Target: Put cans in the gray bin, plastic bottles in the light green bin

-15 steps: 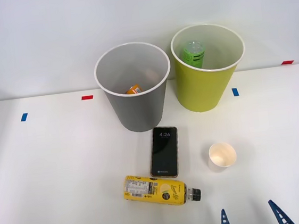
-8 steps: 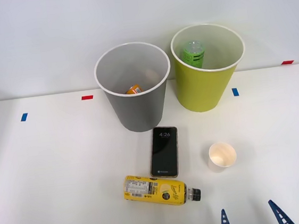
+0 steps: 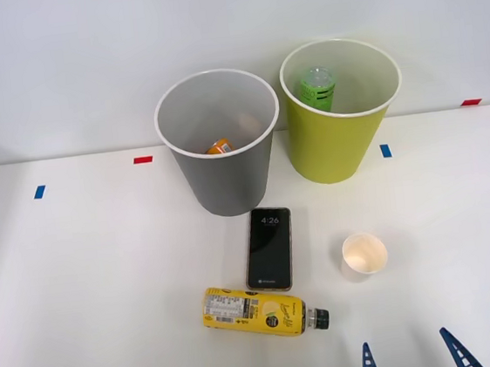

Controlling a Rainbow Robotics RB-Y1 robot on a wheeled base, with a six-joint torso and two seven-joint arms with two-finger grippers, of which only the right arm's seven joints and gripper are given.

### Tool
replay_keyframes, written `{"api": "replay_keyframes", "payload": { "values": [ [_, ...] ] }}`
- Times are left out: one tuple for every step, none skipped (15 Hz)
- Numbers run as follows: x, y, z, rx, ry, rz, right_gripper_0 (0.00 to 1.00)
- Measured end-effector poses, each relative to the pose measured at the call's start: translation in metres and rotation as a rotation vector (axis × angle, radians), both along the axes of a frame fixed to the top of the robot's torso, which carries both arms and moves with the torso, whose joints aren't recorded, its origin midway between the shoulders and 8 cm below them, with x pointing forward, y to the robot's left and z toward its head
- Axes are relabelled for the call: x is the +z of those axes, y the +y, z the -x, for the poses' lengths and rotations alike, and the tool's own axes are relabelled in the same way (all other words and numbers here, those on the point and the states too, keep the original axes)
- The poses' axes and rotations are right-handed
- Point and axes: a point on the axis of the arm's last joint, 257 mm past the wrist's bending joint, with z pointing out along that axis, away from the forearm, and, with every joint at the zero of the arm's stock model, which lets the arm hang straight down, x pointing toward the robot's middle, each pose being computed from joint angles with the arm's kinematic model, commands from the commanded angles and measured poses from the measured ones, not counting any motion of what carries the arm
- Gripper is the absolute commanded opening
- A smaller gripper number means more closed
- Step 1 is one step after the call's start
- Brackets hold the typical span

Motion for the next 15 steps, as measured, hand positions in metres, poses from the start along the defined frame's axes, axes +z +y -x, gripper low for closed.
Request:
{"api": "replay_keyframes", "payload": {
  "values": [
    [0.0000,0.0000,0.0000,0.000,0.000,0.000,1.00],
    [0.0000,0.0000,0.0000,0.000,0.000,0.000,1.00],
    [0.0000,0.0000,0.0000,0.000,0.000,0.000,1.00],
    [0.0000,0.0000,0.0000,0.000,0.000,0.000,1.00],
    [0.0000,0.0000,0.0000,0.000,0.000,0.000,1.00],
    [0.0000,0.0000,0.0000,0.000,0.000,0.000,1.00],
    [0.0000,0.0000,0.0000,0.000,0.000,0.000,1.00],
    [0.0000,0.0000,0.0000,0.000,0.000,0.000,1.00],
    [0.0000,0.0000,0.0000,0.000,0.000,0.000,1.00],
    [0.0000,0.0000,0.0000,0.000,0.000,0.000,1.00],
    [0.0000,0.0000,0.0000,0.000,0.000,0.000,1.00],
    [0.0000,0.0000,0.0000,0.000,0.000,0.000,1.00],
    [0.0000,0.0000,0.0000,0.000,0.000,0.000,1.00],
    [0.0000,0.0000,0.0000,0.000,0.000,0.000,1.00],
    [0.0000,0.0000,0.0000,0.000,0.000,0.000,1.00]
  ]
}}
